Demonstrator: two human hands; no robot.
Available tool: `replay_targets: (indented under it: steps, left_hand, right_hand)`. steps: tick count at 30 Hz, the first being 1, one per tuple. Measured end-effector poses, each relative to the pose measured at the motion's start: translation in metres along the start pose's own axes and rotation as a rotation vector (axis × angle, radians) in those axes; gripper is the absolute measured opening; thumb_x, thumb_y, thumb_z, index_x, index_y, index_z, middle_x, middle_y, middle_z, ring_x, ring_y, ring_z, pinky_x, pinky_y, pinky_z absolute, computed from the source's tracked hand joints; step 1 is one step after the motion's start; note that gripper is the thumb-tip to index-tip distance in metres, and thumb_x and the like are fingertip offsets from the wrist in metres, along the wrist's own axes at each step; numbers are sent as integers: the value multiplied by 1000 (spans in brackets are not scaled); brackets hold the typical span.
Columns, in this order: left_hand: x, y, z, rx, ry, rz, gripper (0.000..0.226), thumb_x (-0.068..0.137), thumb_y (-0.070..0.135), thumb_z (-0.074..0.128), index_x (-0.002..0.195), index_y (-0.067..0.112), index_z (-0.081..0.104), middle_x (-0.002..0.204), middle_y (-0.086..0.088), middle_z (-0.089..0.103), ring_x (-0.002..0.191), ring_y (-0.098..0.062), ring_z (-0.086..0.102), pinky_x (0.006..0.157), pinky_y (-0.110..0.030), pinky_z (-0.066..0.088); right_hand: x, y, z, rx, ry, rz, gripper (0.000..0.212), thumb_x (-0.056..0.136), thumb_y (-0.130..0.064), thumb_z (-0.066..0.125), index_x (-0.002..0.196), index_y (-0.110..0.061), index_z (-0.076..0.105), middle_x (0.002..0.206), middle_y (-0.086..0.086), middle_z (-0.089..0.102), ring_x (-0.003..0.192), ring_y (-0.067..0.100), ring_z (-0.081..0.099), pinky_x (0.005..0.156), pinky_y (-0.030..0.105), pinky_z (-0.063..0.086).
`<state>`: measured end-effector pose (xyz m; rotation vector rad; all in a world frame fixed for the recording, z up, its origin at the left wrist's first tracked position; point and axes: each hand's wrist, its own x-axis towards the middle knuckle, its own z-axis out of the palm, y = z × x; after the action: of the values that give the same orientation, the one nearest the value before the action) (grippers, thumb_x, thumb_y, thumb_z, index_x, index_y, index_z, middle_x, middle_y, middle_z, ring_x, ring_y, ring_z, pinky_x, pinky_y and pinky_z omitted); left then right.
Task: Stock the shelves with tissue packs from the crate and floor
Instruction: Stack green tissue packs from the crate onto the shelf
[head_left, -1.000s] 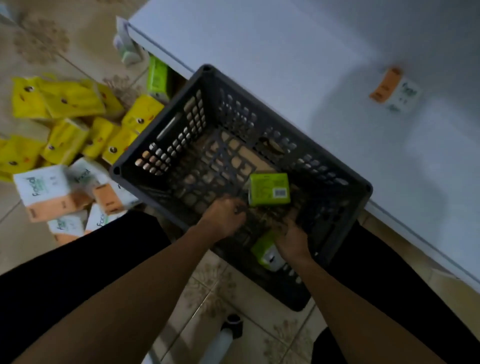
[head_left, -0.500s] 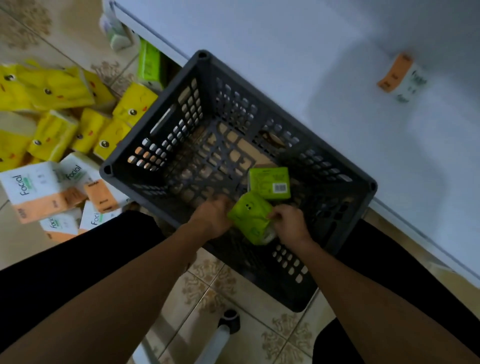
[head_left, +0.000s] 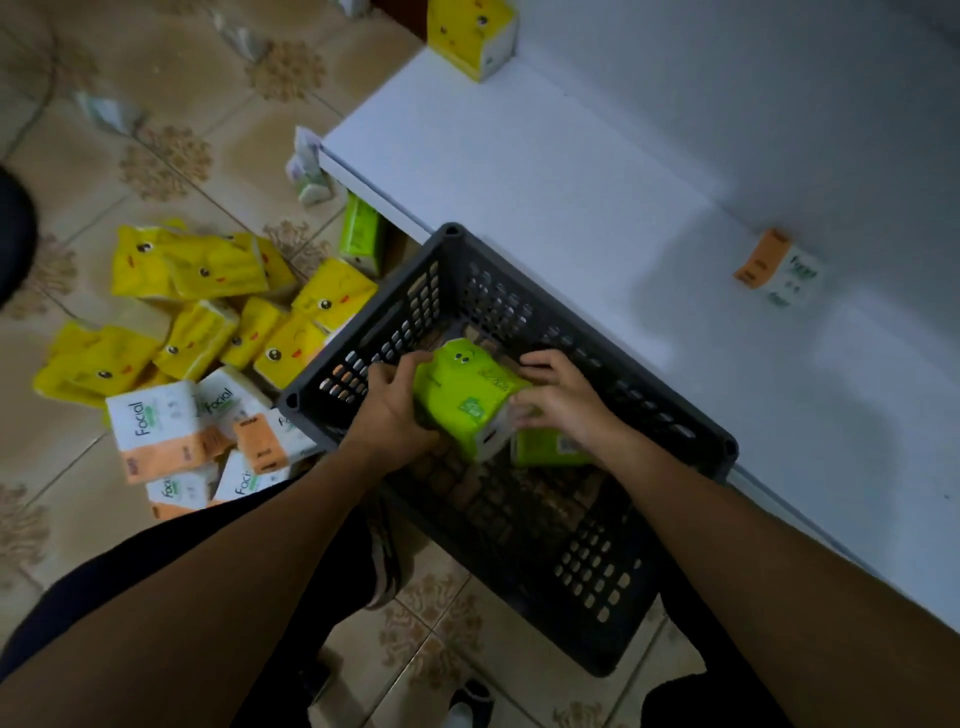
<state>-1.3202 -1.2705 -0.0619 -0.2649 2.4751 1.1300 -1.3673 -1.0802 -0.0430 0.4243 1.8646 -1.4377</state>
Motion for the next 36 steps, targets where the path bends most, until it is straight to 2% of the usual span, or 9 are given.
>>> replay_targets:
  steps: [3,6,10,14,18,22,26,31,36]
  left_hand:
    - [-10,33,-29,-13,97,82,83,65,11,81,135,14,36,115,-10,31,112,-27,42,86,-21,32]
    - [-24,69,-66,-25,251,220,86,57,16,86,131,7,43,110,-13,36,107,-34,47,85,-25,35]
    - [-52,120,-129,23,346,331,106,47,60,70,138,15,38,116,-17,49,108,-33,50,85,-32,39]
    - [-90,162,-189,-11,443,427,81,67,28,81,137,20,41,131,-9,53,117,-28,49,89,-32,40]
    - [-113,186,-245,-86,510,489,69,66,16,82,127,18,52,121,1,54,109,-19,52,80,-22,37]
    - [-122,218,-292,-71,625,541,66,60,14,85,120,17,59,112,-5,63,92,-16,55,76,-22,39]
    - [-117,262,-313,-72,683,606,63,58,11,85,117,13,61,108,-10,66,89,-17,57,72,-18,37]
    - [-94,320,-327,-134,644,706,64,66,13,82,124,16,56,118,-11,61,108,-25,58,89,-30,47]
    - [-65,370,-330,-219,665,740,64,75,16,76,131,18,45,116,-10,60,105,-25,57,84,-34,48]
  right_hand:
    - [-23,-47,0,88,26,-21,65,82,-17,67,139,-25,37,129,0,46,113,20,51,86,34,49]
    - [-54,-99,3,31,76,-196,52,78,-12,71,125,-21,52,119,0,55,102,15,55,74,22,45]
    - [-102,-173,0,-31,185,-422,49,82,-5,68,125,-21,51,121,3,50,107,19,54,85,28,47]
    - [-157,-232,8,-184,299,-635,40,91,-15,58,129,-21,50,126,3,51,114,21,51,90,31,45]
    - [-206,-270,23,-231,303,-761,35,94,-26,55,127,-18,52,129,1,53,115,17,51,82,21,38]
    - [-244,-300,29,-339,293,-915,68,77,-34,74,136,-28,42,136,-2,40,125,10,39,96,20,34]
    - [-261,-331,9,-471,377,-909,90,65,-39,82,141,-37,33,153,5,17,142,17,20,110,26,23]
    - [-260,-365,-30,-468,557,-990,80,71,-23,79,140,-29,39,141,4,43,130,20,40,98,24,35]
    - [-252,-398,-63,-353,695,-1030,71,73,-21,78,136,-26,46,133,4,53,120,20,49,93,25,39]
